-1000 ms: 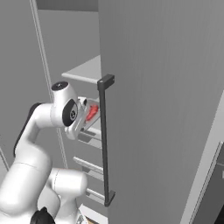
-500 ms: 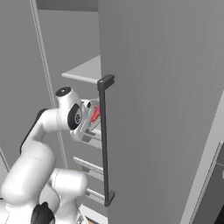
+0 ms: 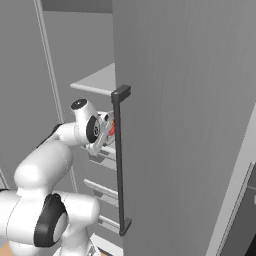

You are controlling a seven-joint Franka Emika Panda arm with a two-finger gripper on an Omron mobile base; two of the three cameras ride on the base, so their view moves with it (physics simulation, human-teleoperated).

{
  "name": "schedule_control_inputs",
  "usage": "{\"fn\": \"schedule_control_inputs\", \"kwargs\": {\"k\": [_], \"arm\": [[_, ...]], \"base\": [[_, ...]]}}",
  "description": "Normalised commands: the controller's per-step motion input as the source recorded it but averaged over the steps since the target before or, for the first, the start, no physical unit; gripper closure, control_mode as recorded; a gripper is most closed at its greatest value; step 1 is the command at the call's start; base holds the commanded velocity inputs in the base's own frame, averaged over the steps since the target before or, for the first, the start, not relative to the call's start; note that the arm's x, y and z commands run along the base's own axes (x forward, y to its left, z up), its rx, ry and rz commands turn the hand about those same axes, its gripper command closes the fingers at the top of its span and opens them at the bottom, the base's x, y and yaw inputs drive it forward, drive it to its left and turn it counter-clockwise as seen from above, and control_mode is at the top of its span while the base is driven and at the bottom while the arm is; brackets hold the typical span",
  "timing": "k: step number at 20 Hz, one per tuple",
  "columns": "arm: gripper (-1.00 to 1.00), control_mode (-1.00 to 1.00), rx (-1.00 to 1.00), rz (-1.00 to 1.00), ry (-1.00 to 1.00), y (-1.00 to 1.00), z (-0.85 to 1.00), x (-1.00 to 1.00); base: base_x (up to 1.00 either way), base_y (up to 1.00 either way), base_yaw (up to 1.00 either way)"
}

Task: Take the meat container that has the steak and place it on the second highest rack of the freezer. Then take the vegetable container that has the potatos and place it on the highest rack of the freezer.

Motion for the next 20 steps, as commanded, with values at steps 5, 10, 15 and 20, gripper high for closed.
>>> {"fn": "schedule_control_inputs", "kwargs": {"k": [5, 10, 15, 20], "arm": [[1.0, -1.0, -0.02, -0.04, 0.0, 0.0, -0.46, 0.33], [1.0, -1.0, 0.0, -0.03, 0.0, -0.03, -0.03, 0.54], [1.0, -1.0, 0.0, -0.01, 0.0, -0.08, -0.12, 0.49], [1.0, -1.0, 0.0, 0.0, 0.0, -0.05, -0.43, 0.34]], "base": [[0.0, 0.0, 0.0], [0.0, 0.0, 0.0], [0.0, 0.0, 0.0], [0.0, 0.0, 0.0]]}}
